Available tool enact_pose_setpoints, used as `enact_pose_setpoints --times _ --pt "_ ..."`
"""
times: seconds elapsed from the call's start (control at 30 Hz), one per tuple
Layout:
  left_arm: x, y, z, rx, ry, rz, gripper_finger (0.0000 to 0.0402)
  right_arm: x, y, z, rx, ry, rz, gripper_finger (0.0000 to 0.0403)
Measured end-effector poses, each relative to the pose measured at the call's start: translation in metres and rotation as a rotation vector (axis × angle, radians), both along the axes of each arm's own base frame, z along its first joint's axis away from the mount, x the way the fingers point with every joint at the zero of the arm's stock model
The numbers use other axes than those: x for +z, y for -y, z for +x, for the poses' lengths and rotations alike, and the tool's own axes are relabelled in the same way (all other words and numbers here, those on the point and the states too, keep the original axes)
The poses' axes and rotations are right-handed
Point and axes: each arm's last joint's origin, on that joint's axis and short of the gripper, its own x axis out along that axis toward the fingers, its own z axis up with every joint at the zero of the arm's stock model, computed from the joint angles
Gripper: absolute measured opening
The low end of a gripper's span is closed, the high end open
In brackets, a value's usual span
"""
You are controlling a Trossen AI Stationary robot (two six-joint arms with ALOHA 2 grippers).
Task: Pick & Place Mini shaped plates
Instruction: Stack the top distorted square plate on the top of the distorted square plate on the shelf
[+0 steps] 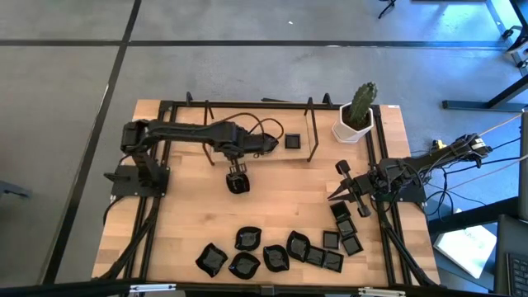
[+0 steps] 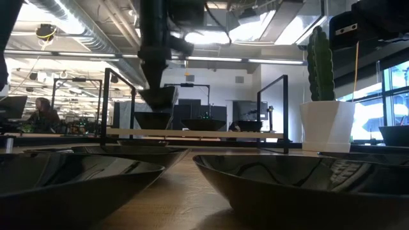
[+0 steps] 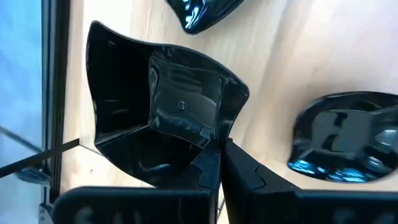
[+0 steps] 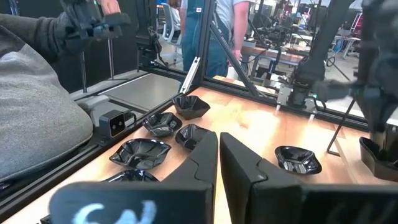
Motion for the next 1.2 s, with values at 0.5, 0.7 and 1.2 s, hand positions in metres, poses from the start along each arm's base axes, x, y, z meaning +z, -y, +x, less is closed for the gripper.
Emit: enact_pose_setpoints --times 0.5,0.7,1.2 --pt "-0.032 -0.027 0.010 0.072 -0.094 0.011 0.0003 0.000 0.000 0.000 0.000 -0.004 0.002 0.0021" --pt "-0.033 -0.025 0.011 0.068 -0.076 -0.045 0.0014 0.000 0.000 0.000 0.000 -0.006 0.001 0.0021" --pt "-0.013 -0.019 0.010 0.050 -0.114 -0.051 0.0105 -0.001 0.000 0.000 0.000 -0.006 0.001 0.0021"
